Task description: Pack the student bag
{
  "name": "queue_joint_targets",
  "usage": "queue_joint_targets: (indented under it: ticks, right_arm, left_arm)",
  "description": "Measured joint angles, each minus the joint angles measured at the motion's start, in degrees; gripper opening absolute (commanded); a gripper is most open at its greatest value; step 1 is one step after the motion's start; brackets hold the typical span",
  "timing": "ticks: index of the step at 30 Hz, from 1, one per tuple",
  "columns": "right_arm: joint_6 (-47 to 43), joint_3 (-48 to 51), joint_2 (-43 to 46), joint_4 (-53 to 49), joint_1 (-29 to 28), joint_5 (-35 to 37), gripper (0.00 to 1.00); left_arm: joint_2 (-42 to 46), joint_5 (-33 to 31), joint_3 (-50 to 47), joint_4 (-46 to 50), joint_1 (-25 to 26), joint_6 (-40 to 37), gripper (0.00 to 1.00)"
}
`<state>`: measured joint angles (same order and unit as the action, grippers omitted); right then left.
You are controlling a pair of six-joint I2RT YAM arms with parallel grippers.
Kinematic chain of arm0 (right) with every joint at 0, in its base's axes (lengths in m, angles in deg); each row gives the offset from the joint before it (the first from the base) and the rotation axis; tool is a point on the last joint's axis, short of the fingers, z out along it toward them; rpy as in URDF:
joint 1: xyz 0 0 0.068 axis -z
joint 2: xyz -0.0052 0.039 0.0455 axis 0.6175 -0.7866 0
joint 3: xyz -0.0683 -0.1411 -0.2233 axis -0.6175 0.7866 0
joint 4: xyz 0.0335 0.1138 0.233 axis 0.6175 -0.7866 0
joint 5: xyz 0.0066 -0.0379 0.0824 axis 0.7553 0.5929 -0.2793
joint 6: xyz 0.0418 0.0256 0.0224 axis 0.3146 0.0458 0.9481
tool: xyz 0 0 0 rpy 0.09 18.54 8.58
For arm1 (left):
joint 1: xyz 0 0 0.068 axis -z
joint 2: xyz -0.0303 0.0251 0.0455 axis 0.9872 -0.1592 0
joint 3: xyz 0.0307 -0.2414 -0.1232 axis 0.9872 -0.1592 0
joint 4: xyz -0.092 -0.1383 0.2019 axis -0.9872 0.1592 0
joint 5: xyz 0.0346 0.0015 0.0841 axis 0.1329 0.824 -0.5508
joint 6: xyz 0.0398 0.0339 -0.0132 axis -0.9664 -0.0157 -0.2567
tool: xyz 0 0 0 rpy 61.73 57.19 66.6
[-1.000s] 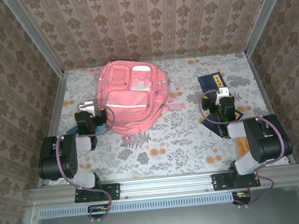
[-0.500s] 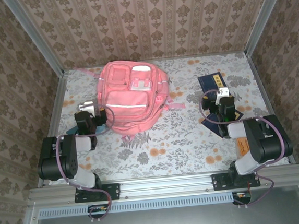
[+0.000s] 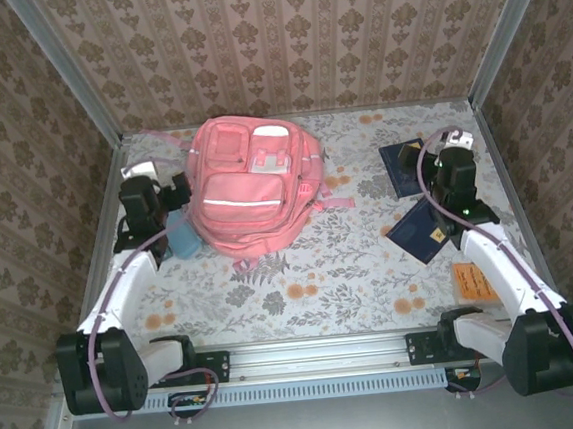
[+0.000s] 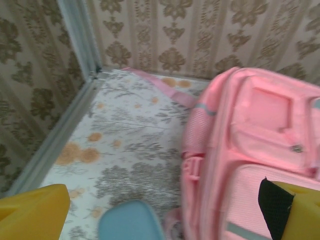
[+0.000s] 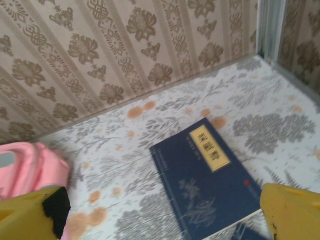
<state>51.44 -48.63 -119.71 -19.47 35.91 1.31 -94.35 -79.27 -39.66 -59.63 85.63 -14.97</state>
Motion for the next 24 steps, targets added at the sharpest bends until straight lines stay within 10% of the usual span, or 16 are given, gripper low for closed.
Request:
queue_joint_targets:
  ticks: [15,24]
  right_arm:
    - [15.72,-2.51,-8.66,-15.56,-7.93,-18.32,1.0]
    - [19.12,-1.33,-12.0,-14.1,-9.86,-22.97,1.0]
  left_arm:
    - [-25.57,13.03,20.65,18.4,19.26,12.94,0.94]
    - [-45.27,13.68,36.28,22.38,26.6,15.93,0.73]
